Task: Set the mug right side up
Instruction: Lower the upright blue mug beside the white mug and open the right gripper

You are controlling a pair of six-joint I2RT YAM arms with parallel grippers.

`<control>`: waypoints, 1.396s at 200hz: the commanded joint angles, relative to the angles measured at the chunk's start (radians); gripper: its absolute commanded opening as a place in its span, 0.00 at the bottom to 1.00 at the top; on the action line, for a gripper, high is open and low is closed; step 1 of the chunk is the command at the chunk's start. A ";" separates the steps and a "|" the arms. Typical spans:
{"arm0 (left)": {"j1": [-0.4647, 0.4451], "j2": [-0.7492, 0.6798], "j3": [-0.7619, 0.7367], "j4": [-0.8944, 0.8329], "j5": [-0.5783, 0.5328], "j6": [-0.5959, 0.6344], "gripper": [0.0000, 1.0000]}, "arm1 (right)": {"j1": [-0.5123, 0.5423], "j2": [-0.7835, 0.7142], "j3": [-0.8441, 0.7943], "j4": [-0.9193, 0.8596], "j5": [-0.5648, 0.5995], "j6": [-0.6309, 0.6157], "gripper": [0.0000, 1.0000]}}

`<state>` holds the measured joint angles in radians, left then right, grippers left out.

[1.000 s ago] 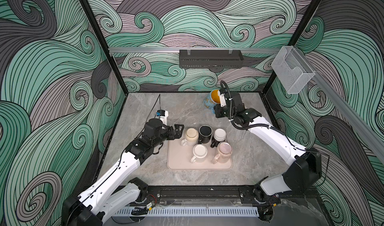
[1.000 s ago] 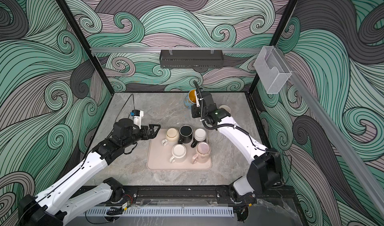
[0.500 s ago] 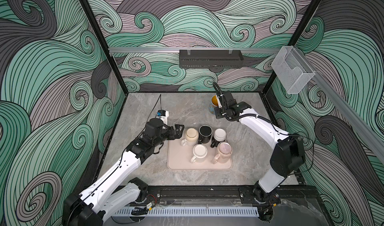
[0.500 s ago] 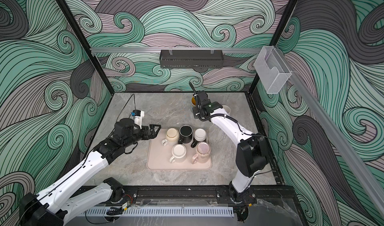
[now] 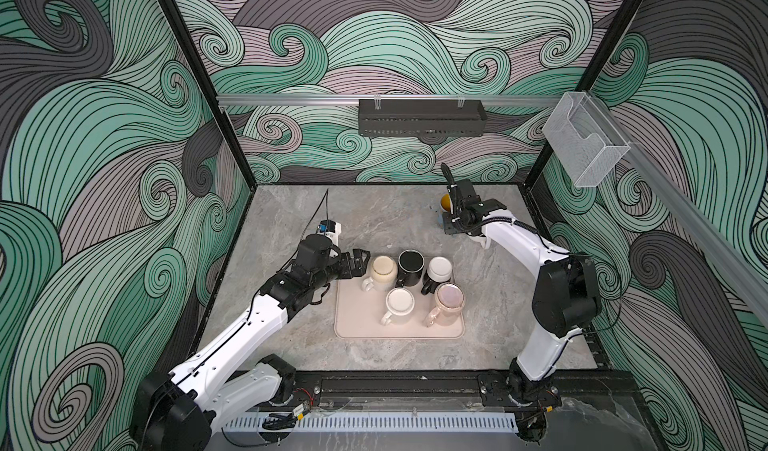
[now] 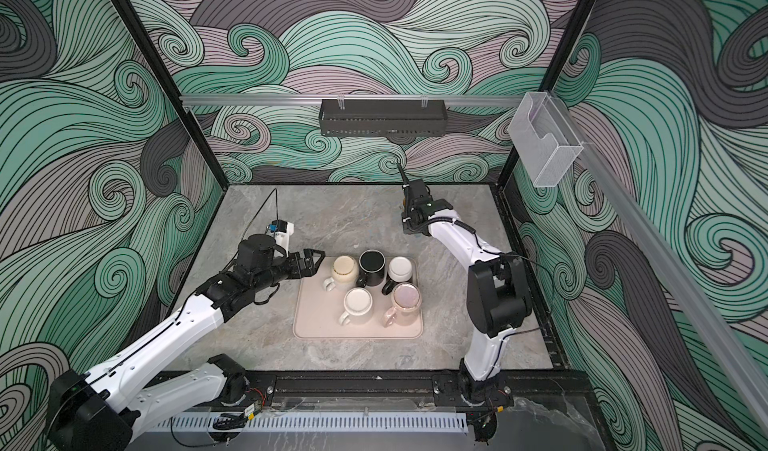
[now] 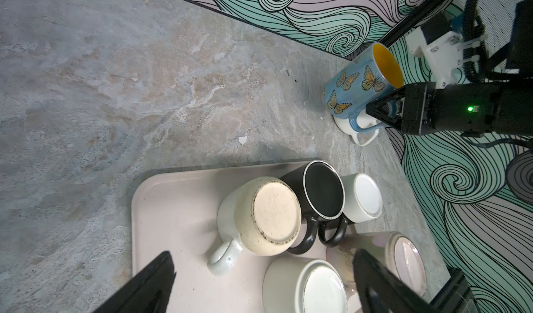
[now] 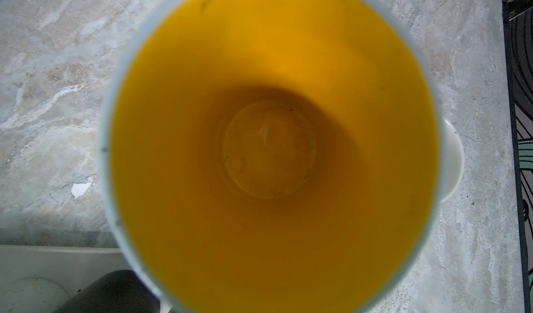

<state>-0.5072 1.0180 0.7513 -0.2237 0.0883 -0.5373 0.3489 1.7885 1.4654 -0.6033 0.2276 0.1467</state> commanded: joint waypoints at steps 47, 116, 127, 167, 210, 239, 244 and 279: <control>0.000 0.018 0.040 0.015 0.026 0.020 0.97 | -0.063 0.034 -0.017 0.114 -0.041 0.047 0.00; -0.001 0.026 0.035 0.017 0.029 0.016 0.97 | -0.094 0.065 -0.042 0.147 -0.072 0.059 0.00; -0.001 0.027 0.035 0.017 0.027 0.016 0.97 | -0.096 0.072 -0.044 0.148 -0.072 0.058 0.00; 0.000 0.032 0.033 0.020 0.028 0.016 0.97 | -0.097 0.089 -0.051 0.154 -0.063 0.055 0.00; -0.001 0.037 0.030 0.024 0.028 0.014 0.97 | -0.099 0.098 -0.050 0.157 -0.056 0.053 0.00; -0.001 0.040 0.030 0.023 0.029 0.011 0.97 | -0.098 0.101 -0.056 0.157 -0.052 0.053 0.00; -0.001 0.040 0.029 0.023 0.029 0.011 0.97 | -0.099 0.102 -0.057 0.158 -0.051 0.053 0.00; -0.001 0.041 0.026 0.023 0.028 0.010 0.97 | -0.100 0.102 -0.066 0.159 -0.033 0.052 0.00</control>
<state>-0.5072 1.0523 0.7517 -0.2104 0.1062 -0.5343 0.2577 1.9079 1.3998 -0.5068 0.1577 0.1947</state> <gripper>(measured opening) 0.969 0.212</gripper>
